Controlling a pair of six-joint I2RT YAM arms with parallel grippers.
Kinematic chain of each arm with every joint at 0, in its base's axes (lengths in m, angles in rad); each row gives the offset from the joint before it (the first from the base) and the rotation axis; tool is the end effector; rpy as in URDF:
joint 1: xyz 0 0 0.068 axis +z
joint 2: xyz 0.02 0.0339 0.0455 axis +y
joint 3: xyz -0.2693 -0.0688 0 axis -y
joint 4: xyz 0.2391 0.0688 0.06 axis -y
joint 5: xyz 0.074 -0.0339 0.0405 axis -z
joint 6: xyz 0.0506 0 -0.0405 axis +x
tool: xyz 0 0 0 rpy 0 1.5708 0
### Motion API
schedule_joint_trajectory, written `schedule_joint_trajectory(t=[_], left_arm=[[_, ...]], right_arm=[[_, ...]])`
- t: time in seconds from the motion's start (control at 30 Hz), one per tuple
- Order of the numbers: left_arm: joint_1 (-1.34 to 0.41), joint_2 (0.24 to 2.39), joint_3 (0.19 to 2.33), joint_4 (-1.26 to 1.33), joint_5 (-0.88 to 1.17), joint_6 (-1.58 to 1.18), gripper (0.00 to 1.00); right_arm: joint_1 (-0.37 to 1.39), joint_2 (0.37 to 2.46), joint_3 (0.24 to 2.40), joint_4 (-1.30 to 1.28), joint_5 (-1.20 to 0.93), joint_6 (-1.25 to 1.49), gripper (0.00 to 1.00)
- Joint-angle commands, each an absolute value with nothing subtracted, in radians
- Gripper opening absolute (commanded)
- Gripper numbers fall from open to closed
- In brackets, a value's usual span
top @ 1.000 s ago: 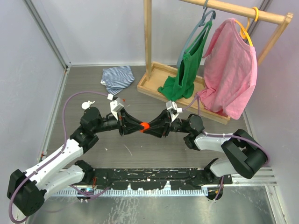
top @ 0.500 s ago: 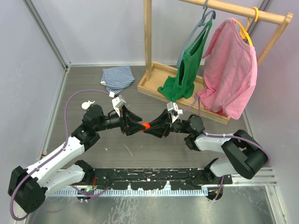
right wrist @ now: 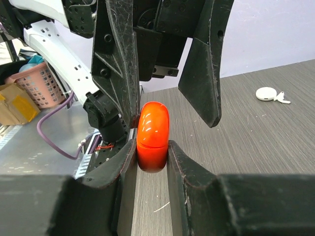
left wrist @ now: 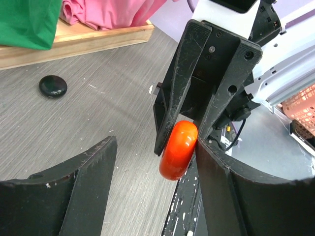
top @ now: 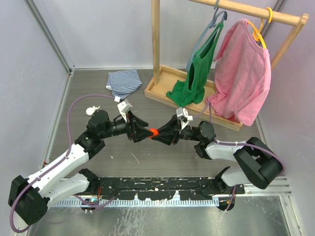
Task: Insert the wireless bluetooth earbuds into the charging case
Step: Open the charging case.
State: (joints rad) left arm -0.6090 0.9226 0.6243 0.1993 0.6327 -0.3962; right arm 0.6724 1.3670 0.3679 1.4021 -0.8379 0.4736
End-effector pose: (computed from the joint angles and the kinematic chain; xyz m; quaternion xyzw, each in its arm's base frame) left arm 0.1616 -0.1491 0.3039 0.2825 0.6783 -0.5094 0.4480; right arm 0.1679 0.1817 0.2509 -0.3877 0.4674 0.6017 0.5188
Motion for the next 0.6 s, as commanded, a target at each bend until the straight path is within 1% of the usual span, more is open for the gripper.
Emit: schedule_joint_trajectory(t=[0.0, 0.57], left_arm=[[-0.605, 0.912, 0.673, 0.196, 0.544, -0.399, 0.66], [-0.603, 0.928, 0.695, 0.145, 0.439, -0.426, 0.68]], right_arm=[[0.685, 1.328, 0.369, 1.485, -0.854, 0.455, 0.02], [0.693, 1.330, 0.364, 1.476, -0.861, 0.443, 0.01]])
